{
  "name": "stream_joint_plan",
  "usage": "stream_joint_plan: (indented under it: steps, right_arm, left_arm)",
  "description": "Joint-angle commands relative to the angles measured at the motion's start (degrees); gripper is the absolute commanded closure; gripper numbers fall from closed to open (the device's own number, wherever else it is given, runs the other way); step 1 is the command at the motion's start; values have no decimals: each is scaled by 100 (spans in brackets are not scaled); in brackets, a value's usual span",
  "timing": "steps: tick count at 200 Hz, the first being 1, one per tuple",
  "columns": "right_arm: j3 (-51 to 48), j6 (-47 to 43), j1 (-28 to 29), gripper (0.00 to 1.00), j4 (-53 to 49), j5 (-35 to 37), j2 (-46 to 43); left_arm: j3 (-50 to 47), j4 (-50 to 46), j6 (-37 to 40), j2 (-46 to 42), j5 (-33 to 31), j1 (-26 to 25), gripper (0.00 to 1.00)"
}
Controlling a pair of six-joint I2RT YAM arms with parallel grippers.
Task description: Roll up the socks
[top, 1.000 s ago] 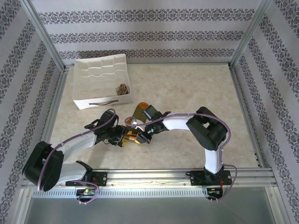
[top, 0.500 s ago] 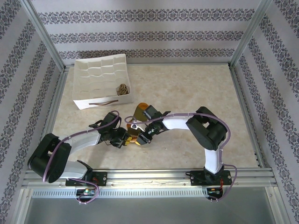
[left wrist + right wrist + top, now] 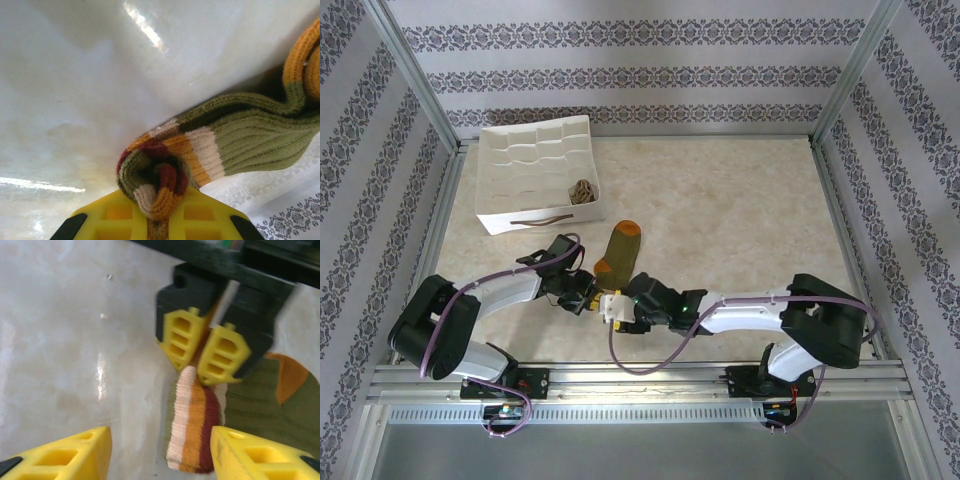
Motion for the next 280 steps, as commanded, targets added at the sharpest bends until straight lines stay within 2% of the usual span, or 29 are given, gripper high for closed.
stream_joint_plan:
  steps: [1, 59, 83, 103, 125, 139, 176, 192, 208, 232, 251, 280]
  right_arm:
    - [347, -580, 190, 49, 90, 1111, 464]
    - [865, -638, 154, 62, -31, 1920, 1492]
    - [774, -382, 65, 67, -147, 1874, 1504]
    - [696, -227, -22, 78, -276, 1663, 1505]
    - [737, -34, -150, 91, -590, 1210, 1550]
    - [790, 150, -282, 100, -829, 760, 1582]
    - [842, 699, -681, 100, -1283, -651, 1602]
    - [917, 903, -890, 100, -1453, -1238, 1665]
    - [1062, 1035, -1078, 100, -1685, -1843, 1764]
    - [1347, 1199, -1334, 100, -2033, -2522, 1953]
    - [1594, 1366, -1569, 100, -2332, -3018, 2159]
    - [1988, 1641, -1895, 100, -2723, -3601, 2493]
  left_arm:
    - [-219, -979, 127, 351, -524, -30, 90]
    - [-166, -1080, 227, 262, -521, 71, 90]
    - [-146, -1127, 311, 224, -523, 137, 90]
    - [-130, -1128, 342, 225, -506, 194, 89]
    - [-104, -1071, 334, 184, -482, 255, 88]
    - [-57, -1053, 313, 81, -483, 291, 82]
    - [58, -1056, 136, -538, -489, 360, 46]
    - [-12, -990, -4, -832, -488, 392, 36]
    - [-145, -866, -166, -1159, -533, 427, 30]
    - [-370, -738, -255, -1623, -708, 472, 27]
    - [-623, -186, -346, -1734, -610, 471, 26]
    - [-683, 257, -266, -1571, -403, 438, 32]
